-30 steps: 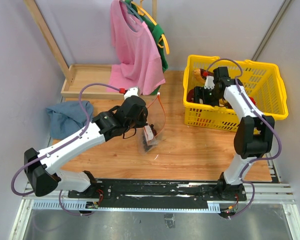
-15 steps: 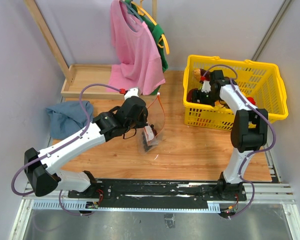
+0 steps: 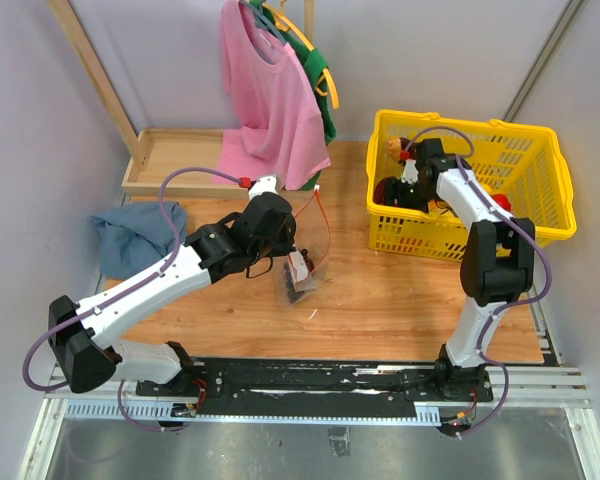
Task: Place the food in the zip-top bag and seal the zipper
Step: Pick up the fake fruit from the bin.
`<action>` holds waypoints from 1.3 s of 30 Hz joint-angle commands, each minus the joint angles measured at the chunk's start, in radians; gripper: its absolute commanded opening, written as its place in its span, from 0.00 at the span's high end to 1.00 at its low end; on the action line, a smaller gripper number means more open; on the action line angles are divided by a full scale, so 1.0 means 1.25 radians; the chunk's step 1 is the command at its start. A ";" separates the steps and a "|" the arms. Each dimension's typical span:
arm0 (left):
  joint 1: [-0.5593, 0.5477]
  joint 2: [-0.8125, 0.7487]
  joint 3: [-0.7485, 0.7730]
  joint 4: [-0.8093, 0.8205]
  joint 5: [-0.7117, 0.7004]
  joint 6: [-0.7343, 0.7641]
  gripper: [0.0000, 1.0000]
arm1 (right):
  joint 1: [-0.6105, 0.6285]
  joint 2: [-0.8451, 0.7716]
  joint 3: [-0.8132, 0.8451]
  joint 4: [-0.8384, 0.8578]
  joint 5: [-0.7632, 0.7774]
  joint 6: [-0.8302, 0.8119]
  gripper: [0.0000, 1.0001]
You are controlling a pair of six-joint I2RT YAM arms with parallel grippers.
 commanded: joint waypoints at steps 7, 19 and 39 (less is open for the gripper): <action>0.005 -0.006 -0.005 0.005 -0.006 0.003 1.00 | 0.023 -0.017 0.021 -0.073 0.041 -0.026 0.32; 0.005 -0.004 -0.007 0.008 -0.007 0.006 1.00 | 0.031 0.055 0.006 -0.063 -0.120 -0.061 0.30; 0.005 -0.014 -0.013 0.009 -0.008 0.003 1.00 | 0.031 -0.041 -0.036 0.012 0.009 -0.039 0.53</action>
